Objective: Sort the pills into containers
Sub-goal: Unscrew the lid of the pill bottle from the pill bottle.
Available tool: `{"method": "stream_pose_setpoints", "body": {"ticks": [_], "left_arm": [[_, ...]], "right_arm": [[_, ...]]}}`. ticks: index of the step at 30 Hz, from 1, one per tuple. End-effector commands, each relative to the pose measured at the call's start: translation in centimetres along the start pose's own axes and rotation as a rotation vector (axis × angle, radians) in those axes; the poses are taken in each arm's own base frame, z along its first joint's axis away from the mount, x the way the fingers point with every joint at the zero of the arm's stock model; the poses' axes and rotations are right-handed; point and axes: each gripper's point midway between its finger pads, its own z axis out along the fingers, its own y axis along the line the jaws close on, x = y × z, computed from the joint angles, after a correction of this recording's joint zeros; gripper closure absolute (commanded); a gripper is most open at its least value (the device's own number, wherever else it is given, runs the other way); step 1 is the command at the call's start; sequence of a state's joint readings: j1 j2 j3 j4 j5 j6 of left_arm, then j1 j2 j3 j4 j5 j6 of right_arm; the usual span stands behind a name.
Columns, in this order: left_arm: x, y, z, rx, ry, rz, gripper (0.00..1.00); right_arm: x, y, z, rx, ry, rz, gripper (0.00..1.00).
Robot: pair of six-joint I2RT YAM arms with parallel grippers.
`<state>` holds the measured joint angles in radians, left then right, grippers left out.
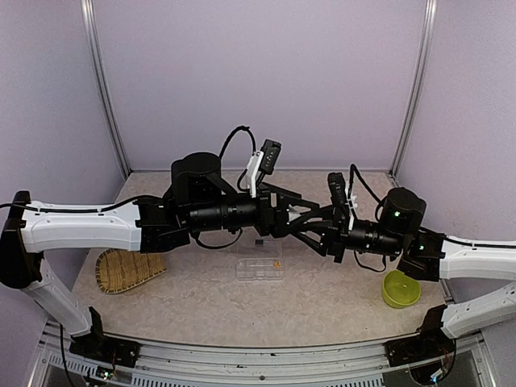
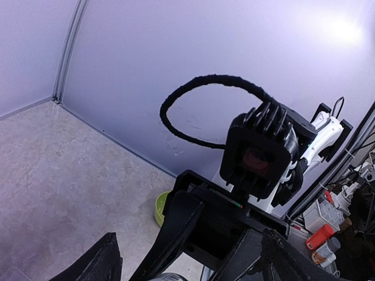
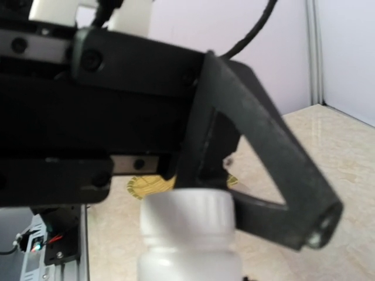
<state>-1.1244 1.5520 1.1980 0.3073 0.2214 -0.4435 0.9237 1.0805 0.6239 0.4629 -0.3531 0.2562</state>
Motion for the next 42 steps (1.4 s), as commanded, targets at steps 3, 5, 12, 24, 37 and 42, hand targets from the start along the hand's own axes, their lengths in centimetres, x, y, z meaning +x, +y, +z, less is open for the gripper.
{"method": "stream_pose_setpoints", "body": {"ticks": [3, 5, 12, 24, 37, 42], "left_arm": [[0.0, -1.4, -0.4, 0.049, -0.010, 0.018, 0.22], [0.1, -1.3, -0.5, 0.045, -0.009, 0.018, 0.23], [-0.6, -1.7, -1.2, 0.045, -0.027, 0.023, 0.23], [-1.6, -1.7, -2.3, 0.016, -0.051, 0.025, 0.23], [-1.4, 0.4, -1.0, -0.090, -0.022, 0.099, 0.22], [-0.9, 0.1, -0.9, -0.062, -0.008, 0.093, 0.29]], "right_arm": [[-1.0, -3.3, -1.0, 0.191, -0.029, 0.017, 0.90], [-1.2, -3.6, -1.4, 0.211, -0.040, 0.015, 0.90], [-1.6, -4.2, -2.3, 0.258, -0.039, -0.013, 0.89], [-3.2, -4.6, -3.9, 0.312, -0.064, -0.063, 0.89], [-2.3, 0.9, -1.7, -0.051, -0.030, -0.068, 0.85], [-2.4, 0.7, -1.9, -0.032, -0.034, -0.075, 0.85]]}}
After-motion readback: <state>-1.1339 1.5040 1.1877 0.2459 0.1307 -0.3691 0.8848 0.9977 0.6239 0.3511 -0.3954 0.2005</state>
